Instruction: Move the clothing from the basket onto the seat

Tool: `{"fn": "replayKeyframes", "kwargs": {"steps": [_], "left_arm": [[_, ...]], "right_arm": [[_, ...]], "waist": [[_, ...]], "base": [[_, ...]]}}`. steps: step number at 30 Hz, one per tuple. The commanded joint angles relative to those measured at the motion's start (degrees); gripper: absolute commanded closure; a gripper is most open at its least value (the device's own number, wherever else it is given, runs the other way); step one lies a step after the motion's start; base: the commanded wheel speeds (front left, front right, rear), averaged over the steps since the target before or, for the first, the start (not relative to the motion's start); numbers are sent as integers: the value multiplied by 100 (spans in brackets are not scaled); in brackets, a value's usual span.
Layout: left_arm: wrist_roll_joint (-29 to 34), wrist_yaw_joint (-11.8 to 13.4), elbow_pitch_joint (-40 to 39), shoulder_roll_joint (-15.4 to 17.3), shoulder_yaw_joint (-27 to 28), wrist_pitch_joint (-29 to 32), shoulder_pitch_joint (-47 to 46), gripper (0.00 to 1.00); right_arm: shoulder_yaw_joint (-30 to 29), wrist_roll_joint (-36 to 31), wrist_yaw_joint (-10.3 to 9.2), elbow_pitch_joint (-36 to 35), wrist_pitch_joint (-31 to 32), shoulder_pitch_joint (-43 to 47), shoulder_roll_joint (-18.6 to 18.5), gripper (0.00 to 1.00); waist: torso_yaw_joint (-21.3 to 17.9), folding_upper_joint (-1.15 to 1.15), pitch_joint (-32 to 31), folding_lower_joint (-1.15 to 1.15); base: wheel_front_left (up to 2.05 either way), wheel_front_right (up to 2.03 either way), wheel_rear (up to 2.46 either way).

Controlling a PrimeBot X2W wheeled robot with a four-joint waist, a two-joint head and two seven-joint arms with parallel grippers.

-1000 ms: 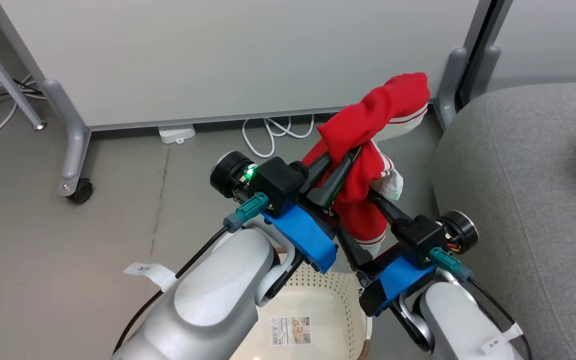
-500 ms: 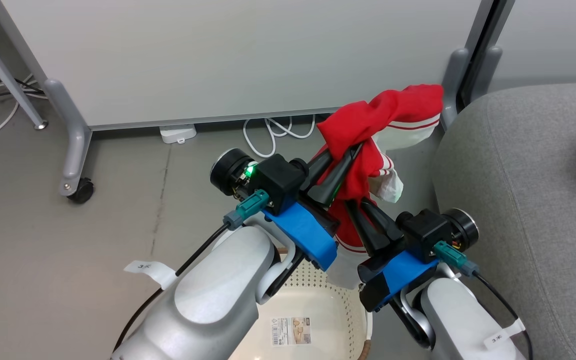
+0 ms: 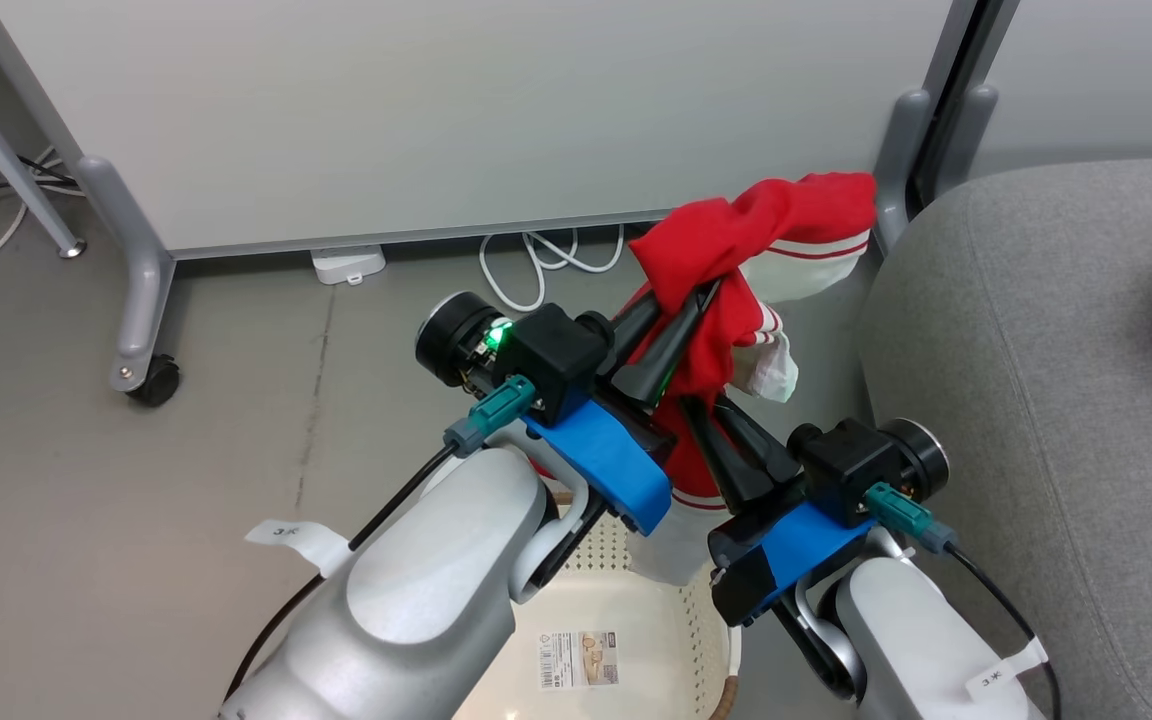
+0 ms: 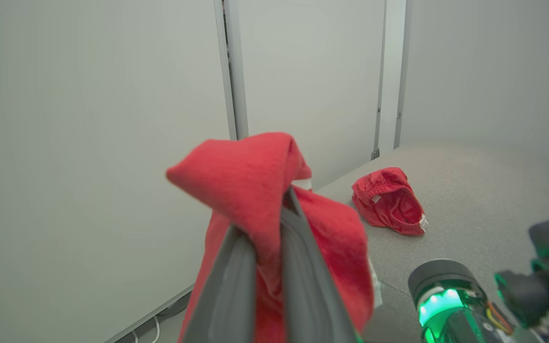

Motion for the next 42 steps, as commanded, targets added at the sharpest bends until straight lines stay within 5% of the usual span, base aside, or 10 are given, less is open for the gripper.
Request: {"fn": "replayKeyframes", "kwargs": {"steps": [1,2,3,24,42], "left_arm": [[29,49,-29,-11,56,-27,-103,100],[42,61,-22,-12,57,-27,-92,42],[46,64,-15,-13,60,-28,-85,0],[311,102,-150,46,267,-22,63,0],[445,91,-117,176,171,-22,169,0]], "right_arm": [[10,24,3,-25,-3,-31,-7,100],[16,33,3,-29,-2,-31,-6,100],[20,40,3,-34,-2,-29,-6,100],[-105,87,3,-226,-3,89,-6,100],[-878,-496,3,-660,-3,300,-6,100]], "waist": [[-4,0,3,-1],[-7,0,4,-1],[-10,0,6,-1],[-116,0,110,-1],[-602,0,405,-1]], "base": [[0,0,0],[0,0,0],[0,0,0],[0,0,0],[0,0,0]]}}
